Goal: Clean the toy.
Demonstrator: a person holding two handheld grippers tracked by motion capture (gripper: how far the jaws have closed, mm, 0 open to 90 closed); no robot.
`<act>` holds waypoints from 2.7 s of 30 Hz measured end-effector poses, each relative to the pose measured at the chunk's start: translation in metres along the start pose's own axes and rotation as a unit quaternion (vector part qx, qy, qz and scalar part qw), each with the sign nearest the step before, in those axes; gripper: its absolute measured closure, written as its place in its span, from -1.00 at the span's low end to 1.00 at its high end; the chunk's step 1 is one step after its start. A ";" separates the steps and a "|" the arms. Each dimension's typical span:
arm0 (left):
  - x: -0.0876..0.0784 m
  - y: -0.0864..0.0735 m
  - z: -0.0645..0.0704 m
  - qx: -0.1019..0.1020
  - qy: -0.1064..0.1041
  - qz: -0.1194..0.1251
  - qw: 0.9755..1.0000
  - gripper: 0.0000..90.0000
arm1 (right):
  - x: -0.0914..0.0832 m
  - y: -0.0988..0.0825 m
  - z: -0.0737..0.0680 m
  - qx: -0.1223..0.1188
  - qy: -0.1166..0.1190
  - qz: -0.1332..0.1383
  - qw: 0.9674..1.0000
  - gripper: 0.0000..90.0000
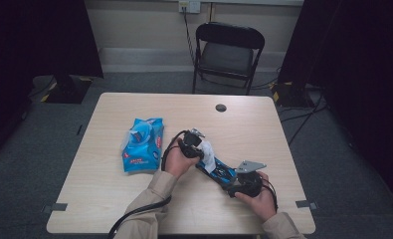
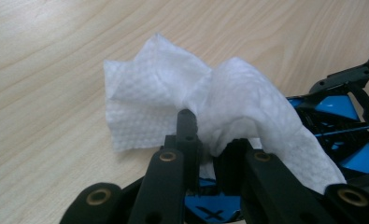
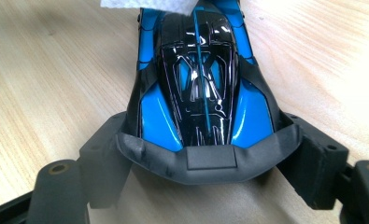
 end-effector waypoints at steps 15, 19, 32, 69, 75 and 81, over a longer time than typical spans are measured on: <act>-0.008 -0.014 -0.019 -0.017 0.024 -0.001 1.000 0.82 | 0.000 0.000 0.000 0.000 0.000 0.000 1.000 -0.46; -0.010 -0.021 -0.024 -0.014 0.033 -0.017 0.999 0.82 | 0.000 0.000 0.000 0.001 0.000 0.000 1.000 -0.46; -0.035 -0.014 -0.019 -0.019 0.019 0.013 1.000 0.82 | 0.000 0.000 0.000 0.000 0.000 0.000 1.000 -0.46; 0.019 0.029 0.100 0.065 -0.116 0.018 0.991 0.82 | 0.000 0.000 0.000 -0.001 0.000 0.000 1.000 -0.46; 0.029 0.026 0.104 0.070 -0.119 0.013 0.990 0.82 | 0.000 0.000 0.000 0.000 0.002 0.000 1.000 -0.46; 0.031 0.028 0.101 0.077 -0.111 0.009 0.991 0.82 | 0.000 0.000 0.000 -0.001 0.001 0.000 1.000 -0.46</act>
Point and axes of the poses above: each handheld gripper's, and its own axes: x roughly forward along the jaws, y roughly out of its top, z roughly to its right, the point moved 9 cm from there along x, roughly forward along the jaws, and after that the axes turned 9 degrees about x, right-handed, at the moved point
